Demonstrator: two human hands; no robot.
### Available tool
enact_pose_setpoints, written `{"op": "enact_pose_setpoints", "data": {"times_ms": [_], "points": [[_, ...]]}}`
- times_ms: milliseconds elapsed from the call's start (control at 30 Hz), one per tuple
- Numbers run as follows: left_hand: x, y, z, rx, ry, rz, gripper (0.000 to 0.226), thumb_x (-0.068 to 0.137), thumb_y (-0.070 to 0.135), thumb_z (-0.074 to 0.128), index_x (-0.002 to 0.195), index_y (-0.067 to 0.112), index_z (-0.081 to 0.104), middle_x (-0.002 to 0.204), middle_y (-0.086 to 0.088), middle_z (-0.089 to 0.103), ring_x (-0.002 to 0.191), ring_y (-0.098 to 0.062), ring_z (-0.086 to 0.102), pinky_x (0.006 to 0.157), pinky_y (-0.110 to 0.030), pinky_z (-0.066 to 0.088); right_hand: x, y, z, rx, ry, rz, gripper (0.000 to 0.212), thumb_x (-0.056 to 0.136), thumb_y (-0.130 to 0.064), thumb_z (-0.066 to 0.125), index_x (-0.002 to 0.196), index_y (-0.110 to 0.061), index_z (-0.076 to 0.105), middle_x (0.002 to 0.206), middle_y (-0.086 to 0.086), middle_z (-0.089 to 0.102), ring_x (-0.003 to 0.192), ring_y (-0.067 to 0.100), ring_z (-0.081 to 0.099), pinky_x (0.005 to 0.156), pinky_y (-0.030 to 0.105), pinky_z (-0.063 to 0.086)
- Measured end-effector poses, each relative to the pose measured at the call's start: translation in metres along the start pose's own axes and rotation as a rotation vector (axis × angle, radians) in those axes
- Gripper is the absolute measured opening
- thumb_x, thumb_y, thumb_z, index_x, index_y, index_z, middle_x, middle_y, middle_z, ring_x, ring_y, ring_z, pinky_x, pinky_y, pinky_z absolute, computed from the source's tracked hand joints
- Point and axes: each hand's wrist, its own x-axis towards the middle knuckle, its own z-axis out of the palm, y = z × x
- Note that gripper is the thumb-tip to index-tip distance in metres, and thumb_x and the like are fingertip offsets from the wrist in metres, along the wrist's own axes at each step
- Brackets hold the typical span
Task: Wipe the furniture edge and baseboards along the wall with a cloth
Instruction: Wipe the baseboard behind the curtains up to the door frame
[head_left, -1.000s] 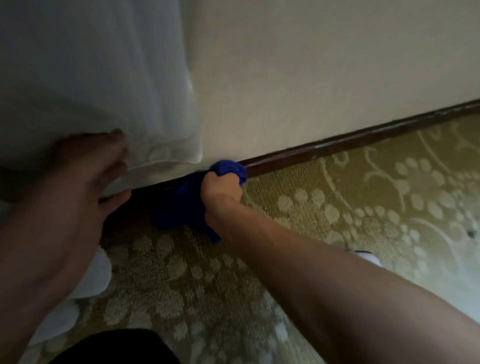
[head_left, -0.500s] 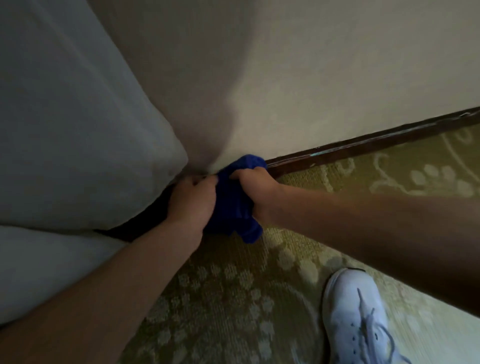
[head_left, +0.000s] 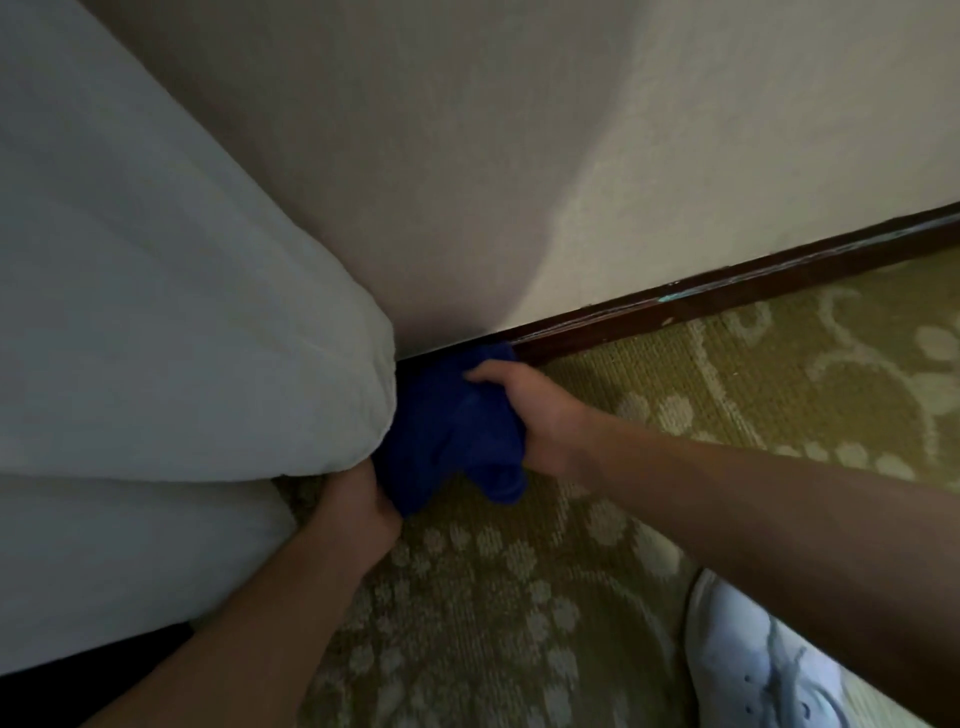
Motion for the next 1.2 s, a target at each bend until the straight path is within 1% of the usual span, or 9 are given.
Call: {"op": "enact_pose_setpoints", "data": {"times_ms": [100, 233, 433, 500, 700, 867, 1000, 1133, 1200], "points": [[-0.008, 0.001, 0.015, 0.018, -0.033, 0.105, 0.043, 0.105, 0.028, 0.029, 0.144, 0.012, 0.039, 0.136, -0.004, 0.047, 0.118, -0.024, 0.049, 0.107, -0.033, 0.033, 0.001, -0.013, -0.004, 0.006, 0.033, -0.068, 0.035, 0.094, -0.020, 0.055, 0.125, -0.007, 0.059, 0.116, 0.017, 0.067, 0.094, 0.028, 0.065, 0.069, 0.033, 0.054], [0.008, -0.005, 0.039, 0.122, 0.022, 0.100, 0.041, 0.106, 0.018, 0.031, 0.143, 0.004, 0.041, 0.147, -0.010, 0.046, 0.098, -0.016, 0.059, 0.081, -0.026, 0.048, 0.007, -0.010, -0.005, 0.029, 0.156, -0.177, 0.037, 0.092, -0.013, 0.058, 0.126, 0.000, 0.056, 0.119, 0.024, 0.065, 0.098, 0.034, 0.066, 0.067, 0.035, 0.057], [0.009, -0.024, 0.093, 0.110, 0.060, 0.209, 0.061, 0.097, 0.032, 0.055, 0.151, 0.017, 0.030, 0.145, -0.002, 0.045, 0.126, -0.026, 0.051, 0.105, -0.042, 0.044, -0.002, -0.026, -0.041, 0.066, 0.407, -0.367, 0.030, 0.089, -0.007, 0.058, 0.116, 0.007, 0.059, 0.098, 0.023, 0.067, 0.076, 0.030, 0.067, 0.058, 0.034, 0.057], [0.012, -0.031, 0.090, 0.081, 0.120, 0.230, 0.071, 0.092, 0.032, 0.063, 0.152, 0.020, 0.027, 0.147, -0.004, 0.045, 0.124, -0.027, 0.053, 0.102, -0.044, 0.048, -0.002, -0.024, -0.040, 0.069, 0.444, -0.385, 0.027, 0.089, -0.008, 0.057, 0.113, 0.005, 0.059, 0.097, 0.023, 0.067, 0.081, 0.033, 0.068, 0.064, 0.040, 0.057], [0.028, -0.025, 0.086, 0.027, 0.076, 0.306, 0.042, 0.096, 0.038, 0.054, 0.135, 0.022, 0.051, 0.130, 0.002, 0.061, 0.109, -0.019, 0.063, 0.083, -0.032, 0.055, -0.001, -0.020, -0.034, 0.063, 0.370, -0.306, 0.039, 0.090, -0.009, 0.059, 0.127, 0.001, 0.051, 0.116, 0.023, 0.064, 0.095, 0.036, 0.067, 0.071, 0.040, 0.058], [0.023, -0.035, 0.128, 0.135, 0.194, 0.270, 0.065, 0.088, 0.026, 0.068, 0.146, 0.019, 0.042, 0.145, -0.006, 0.049, 0.124, -0.028, 0.055, 0.101, -0.042, 0.049, -0.002, -0.040, -0.073, 0.011, 0.582, -0.451, 0.014, 0.089, -0.008, 0.057, 0.100, 0.000, 0.061, 0.095, 0.022, 0.064, 0.102, 0.039, 0.065, 0.090, 0.052, 0.054], [0.020, -0.032, 0.117, 0.127, 0.210, 0.209, 0.066, 0.087, 0.030, 0.069, 0.146, 0.021, 0.041, 0.146, -0.007, 0.047, 0.124, -0.029, 0.053, 0.102, -0.046, 0.047, 0.011, -0.029, -0.058, -0.095, 0.626, -0.406, 0.039, 0.091, -0.020, 0.057, 0.124, 0.001, 0.055, 0.120, 0.022, 0.062, 0.110, 0.038, 0.061, 0.098, 0.051, 0.050], [0.018, -0.025, 0.103, 0.002, 0.099, 0.136, 0.041, 0.103, 0.023, 0.043, 0.143, 0.015, 0.043, 0.120, -0.003, 0.053, 0.107, -0.022, 0.054, 0.096, -0.034, 0.044, 0.015, -0.021, -0.033, -0.143, 0.514, -0.311, 0.046, 0.086, -0.025, 0.060, 0.127, -0.005, 0.051, 0.126, 0.019, 0.059, 0.112, 0.039, 0.059, 0.097, 0.052, 0.051], [0.021, -0.029, 0.106, 0.048, 0.205, 0.177, 0.052, 0.098, 0.026, 0.054, 0.147, 0.019, 0.037, 0.134, -0.001, 0.050, 0.118, -0.021, 0.053, 0.097, -0.037, 0.047, 0.009, -0.029, -0.037, -0.142, 0.502, -0.310, 0.055, 0.078, -0.026, 0.064, 0.127, -0.003, 0.053, 0.123, 0.020, 0.061, 0.108, 0.040, 0.061, 0.095, 0.052, 0.052]]}}
